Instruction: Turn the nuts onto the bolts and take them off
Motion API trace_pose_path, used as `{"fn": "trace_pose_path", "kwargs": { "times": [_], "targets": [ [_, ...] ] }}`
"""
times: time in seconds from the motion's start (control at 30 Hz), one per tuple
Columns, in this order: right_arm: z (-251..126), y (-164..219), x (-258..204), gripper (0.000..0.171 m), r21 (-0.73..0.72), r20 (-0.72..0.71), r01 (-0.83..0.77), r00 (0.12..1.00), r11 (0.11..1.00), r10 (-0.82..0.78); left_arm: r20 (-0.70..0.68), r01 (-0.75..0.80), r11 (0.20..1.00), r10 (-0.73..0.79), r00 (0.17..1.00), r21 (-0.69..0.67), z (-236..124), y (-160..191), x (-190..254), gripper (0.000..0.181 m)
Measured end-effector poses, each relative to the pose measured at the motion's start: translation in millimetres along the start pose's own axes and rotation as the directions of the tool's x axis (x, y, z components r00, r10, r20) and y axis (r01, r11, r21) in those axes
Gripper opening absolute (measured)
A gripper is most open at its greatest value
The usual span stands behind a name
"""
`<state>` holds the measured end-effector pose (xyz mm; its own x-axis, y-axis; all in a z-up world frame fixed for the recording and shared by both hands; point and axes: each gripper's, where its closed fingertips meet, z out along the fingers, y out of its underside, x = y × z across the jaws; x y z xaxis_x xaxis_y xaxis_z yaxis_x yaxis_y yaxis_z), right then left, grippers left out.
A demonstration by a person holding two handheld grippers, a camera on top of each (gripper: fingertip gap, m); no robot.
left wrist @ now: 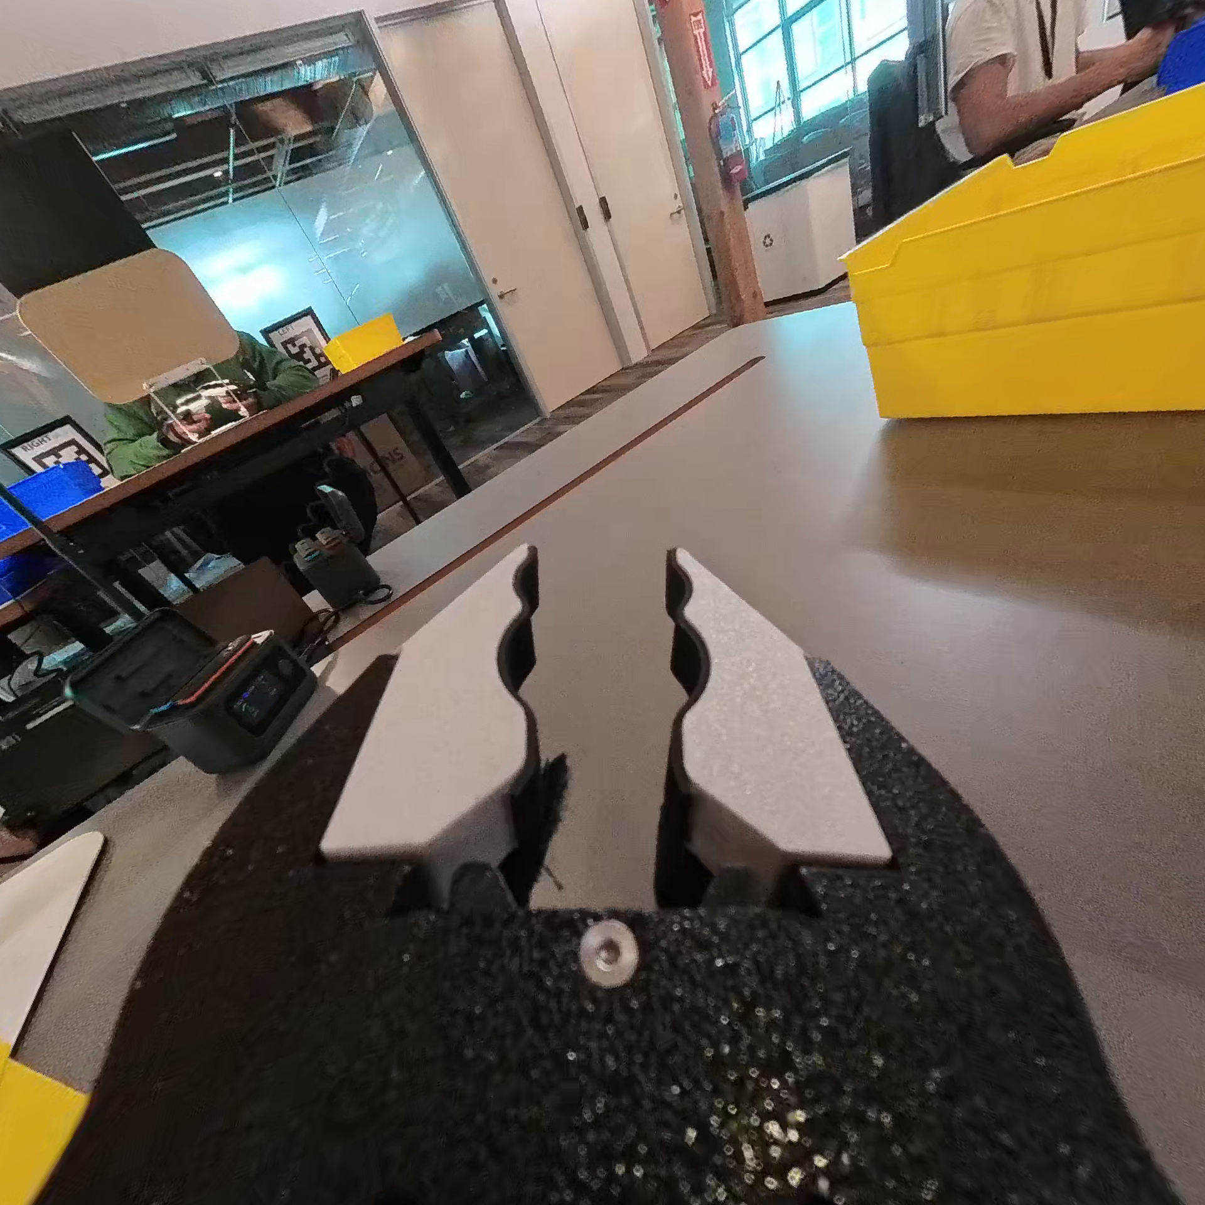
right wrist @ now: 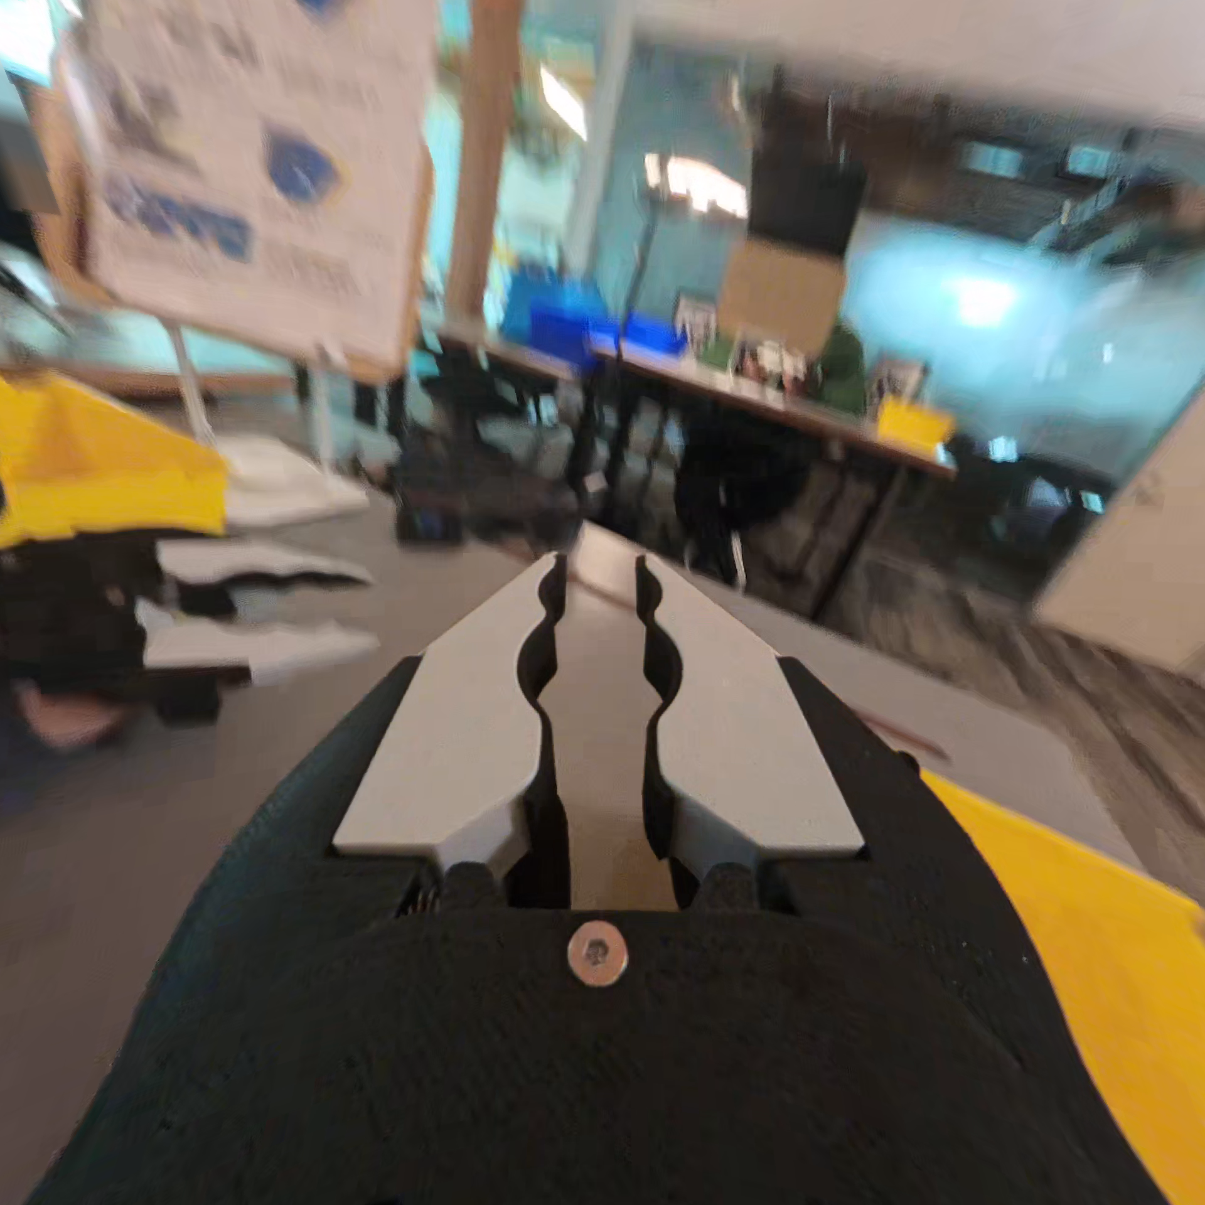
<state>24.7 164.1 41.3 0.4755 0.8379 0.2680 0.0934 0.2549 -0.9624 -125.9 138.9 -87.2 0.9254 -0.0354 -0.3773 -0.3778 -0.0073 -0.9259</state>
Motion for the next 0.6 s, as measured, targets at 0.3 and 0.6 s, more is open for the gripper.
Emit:
{"fn": "trace_pose_path", "kwargs": {
  "times": [0.3,0.6],
  "targets": [
    [110.6,101.0,-21.1,0.010,0.127,-0.126,-0.027,0.991,0.992,0.043,0.033,0.082,0.996,-0.083,0.996,0.034,-2.5,-2.3,-14.6,0.033],
    [112.0,90.9,-75.3,0.006,0.192,0.068,0.154,0.983,0.969,-0.169,0.078,0.197,0.977,-0.204,0.976,0.087,-7.2,-4.7,-35.9,0.027]
  ]
}}
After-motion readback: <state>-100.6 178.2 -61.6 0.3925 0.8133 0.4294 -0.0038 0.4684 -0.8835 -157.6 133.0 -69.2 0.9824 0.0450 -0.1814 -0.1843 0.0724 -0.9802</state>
